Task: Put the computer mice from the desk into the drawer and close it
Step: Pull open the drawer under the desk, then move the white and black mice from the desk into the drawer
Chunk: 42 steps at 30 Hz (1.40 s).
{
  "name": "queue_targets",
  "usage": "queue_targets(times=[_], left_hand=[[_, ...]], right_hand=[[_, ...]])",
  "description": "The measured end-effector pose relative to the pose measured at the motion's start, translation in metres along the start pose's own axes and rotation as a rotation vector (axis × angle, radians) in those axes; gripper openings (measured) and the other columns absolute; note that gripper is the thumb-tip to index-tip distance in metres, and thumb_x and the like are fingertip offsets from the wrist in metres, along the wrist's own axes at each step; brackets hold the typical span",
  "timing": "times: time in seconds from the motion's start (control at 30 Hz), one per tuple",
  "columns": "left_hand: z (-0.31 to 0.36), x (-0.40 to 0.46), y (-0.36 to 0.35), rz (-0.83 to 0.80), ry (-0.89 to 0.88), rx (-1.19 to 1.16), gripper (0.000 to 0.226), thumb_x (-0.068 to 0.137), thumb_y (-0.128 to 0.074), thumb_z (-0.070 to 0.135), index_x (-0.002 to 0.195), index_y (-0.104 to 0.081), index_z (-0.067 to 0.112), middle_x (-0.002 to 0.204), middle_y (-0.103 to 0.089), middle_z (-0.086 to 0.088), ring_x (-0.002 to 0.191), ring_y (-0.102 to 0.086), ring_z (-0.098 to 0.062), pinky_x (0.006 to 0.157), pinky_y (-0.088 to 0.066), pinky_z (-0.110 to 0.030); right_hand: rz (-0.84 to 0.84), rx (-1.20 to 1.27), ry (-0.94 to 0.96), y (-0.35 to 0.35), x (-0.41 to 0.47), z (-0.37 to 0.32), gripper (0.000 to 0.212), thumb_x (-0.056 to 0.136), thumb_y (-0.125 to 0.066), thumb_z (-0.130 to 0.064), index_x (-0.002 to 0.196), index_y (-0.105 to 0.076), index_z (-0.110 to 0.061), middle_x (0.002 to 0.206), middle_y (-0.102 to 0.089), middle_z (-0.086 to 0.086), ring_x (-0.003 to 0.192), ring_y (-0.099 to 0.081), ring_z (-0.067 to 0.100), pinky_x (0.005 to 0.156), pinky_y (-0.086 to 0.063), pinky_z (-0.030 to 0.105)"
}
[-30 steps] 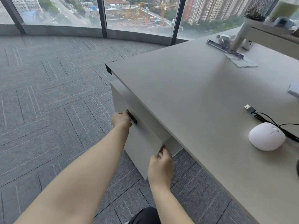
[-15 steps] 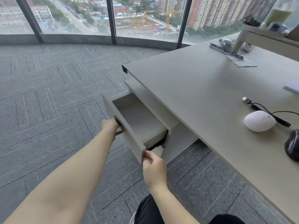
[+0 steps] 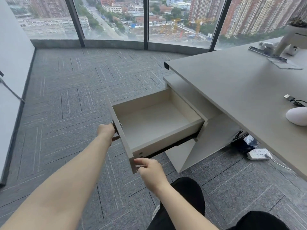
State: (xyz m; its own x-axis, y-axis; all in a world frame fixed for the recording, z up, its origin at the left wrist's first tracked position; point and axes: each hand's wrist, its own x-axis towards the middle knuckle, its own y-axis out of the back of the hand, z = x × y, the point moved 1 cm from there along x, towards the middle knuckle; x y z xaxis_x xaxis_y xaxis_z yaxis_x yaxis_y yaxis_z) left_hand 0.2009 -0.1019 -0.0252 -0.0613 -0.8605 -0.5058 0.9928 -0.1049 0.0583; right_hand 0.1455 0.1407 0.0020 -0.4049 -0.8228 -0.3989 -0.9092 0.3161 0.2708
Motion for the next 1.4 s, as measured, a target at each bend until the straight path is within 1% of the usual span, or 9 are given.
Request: queue_targets(times=[0.17,0.3,0.4,0.53,0.7,0.9,1.13,1.3,1.4], left_hand=[[-0.006,0.009,0.020,-0.016,0.002,0.020,0.029,0.096,-0.048,0.014,0.120,-0.059,0.002,0.112,-0.071,-0.015,0.095,-0.071,-0.028,0.059,-0.057,-0.038],[0.004,-0.011,0.021,0.195,-0.137,0.261,0.021,0.091,-0.048,0.018,0.101,-0.063,0.007,0.098,-0.067,-0.014,0.089,-0.063,-0.034,0.075,-0.052,-0.041],[0.024,-0.048,0.011,0.236,-0.367,0.326,0.031,0.090,-0.038,0.026,0.109,-0.059,0.012,0.099,-0.063,-0.007,0.095,-0.059,-0.031,0.074,-0.046,-0.039],[0.052,-0.118,-0.046,-0.021,-0.675,0.335,0.029,0.094,-0.042,0.026,0.110,-0.062,0.014,0.101,-0.064,-0.006,0.094,-0.059,-0.025,0.079,-0.048,-0.038],[0.059,-0.222,-0.154,-0.462,-0.803,0.399,0.022,0.094,-0.050,0.019,0.107,-0.067,0.013,0.095,-0.065,0.001,0.091,-0.058,-0.015,0.076,-0.039,-0.021],[0.040,-0.318,-0.287,-0.839,-0.863,0.600,0.033,0.092,-0.052,0.020,0.123,-0.062,0.014,0.122,-0.065,-0.010,0.109,-0.061,-0.024,0.097,-0.047,-0.035],[0.011,-0.361,-0.387,-0.868,-1.035,0.898,0.062,0.089,-0.054,0.028,0.147,-0.034,0.030,0.153,-0.033,-0.008,0.136,-0.039,-0.031,0.108,-0.038,-0.040],[-0.002,-0.364,-0.423,-0.749,-1.180,1.104,0.049,0.083,-0.058,0.042,0.131,-0.049,0.034,0.135,-0.054,-0.006,0.126,-0.047,-0.030,0.101,-0.041,-0.040],[-0.004,-0.363,-0.425,-0.664,-1.265,1.067,0.043,0.083,-0.057,0.038,0.125,-0.051,0.031,0.123,-0.058,-0.009,0.119,-0.051,-0.032,0.095,-0.040,-0.039]], right_hand=[[-0.012,-0.035,0.010,-0.014,-0.002,-0.004,0.046,0.086,-0.045,-0.007,0.124,-0.069,-0.021,0.112,-0.072,-0.003,0.071,-0.060,0.004,0.054,-0.045,0.014],[-0.037,-0.057,0.019,-0.007,-0.008,-0.009,0.042,0.089,-0.049,-0.011,0.126,-0.066,-0.021,0.113,-0.069,-0.009,0.104,-0.064,0.009,0.078,-0.049,0.018],[0.051,-0.092,0.079,0.017,-0.019,-0.018,0.039,0.092,-0.052,-0.017,0.129,-0.064,-0.021,0.116,-0.068,-0.008,0.103,-0.064,0.005,0.084,-0.049,0.018],[0.340,-0.083,0.214,0.087,-0.050,-0.035,0.031,0.093,-0.053,-0.013,0.117,-0.070,-0.018,0.083,-0.066,-0.013,0.064,-0.057,-0.007,0.061,-0.042,0.008],[0.795,-0.142,0.335,0.207,-0.109,-0.047,0.025,0.093,-0.054,-0.009,0.108,-0.072,-0.020,0.080,-0.068,-0.011,0.064,-0.058,0.002,0.064,-0.044,0.014],[1.248,-0.421,0.127,0.352,-0.159,-0.015,0.031,0.087,-0.053,-0.015,0.113,-0.069,-0.018,0.111,-0.067,0.007,0.101,-0.061,0.030,0.084,-0.048,0.036],[0.979,-0.667,-0.400,0.438,-0.151,0.014,0.057,0.090,-0.049,-0.045,0.144,-0.040,-0.028,0.142,-0.042,0.012,0.130,-0.042,0.038,0.103,-0.038,0.042],[0.902,-0.771,-0.501,0.453,-0.128,0.020,0.057,0.088,-0.050,-0.058,0.136,-0.048,-0.028,0.138,-0.048,0.015,0.126,-0.045,0.040,0.102,-0.037,0.042],[0.897,-0.793,-0.494,0.457,-0.120,0.023,0.049,0.088,-0.051,-0.049,0.133,-0.051,-0.028,0.136,-0.049,0.016,0.124,-0.043,0.040,0.101,-0.037,0.042]])
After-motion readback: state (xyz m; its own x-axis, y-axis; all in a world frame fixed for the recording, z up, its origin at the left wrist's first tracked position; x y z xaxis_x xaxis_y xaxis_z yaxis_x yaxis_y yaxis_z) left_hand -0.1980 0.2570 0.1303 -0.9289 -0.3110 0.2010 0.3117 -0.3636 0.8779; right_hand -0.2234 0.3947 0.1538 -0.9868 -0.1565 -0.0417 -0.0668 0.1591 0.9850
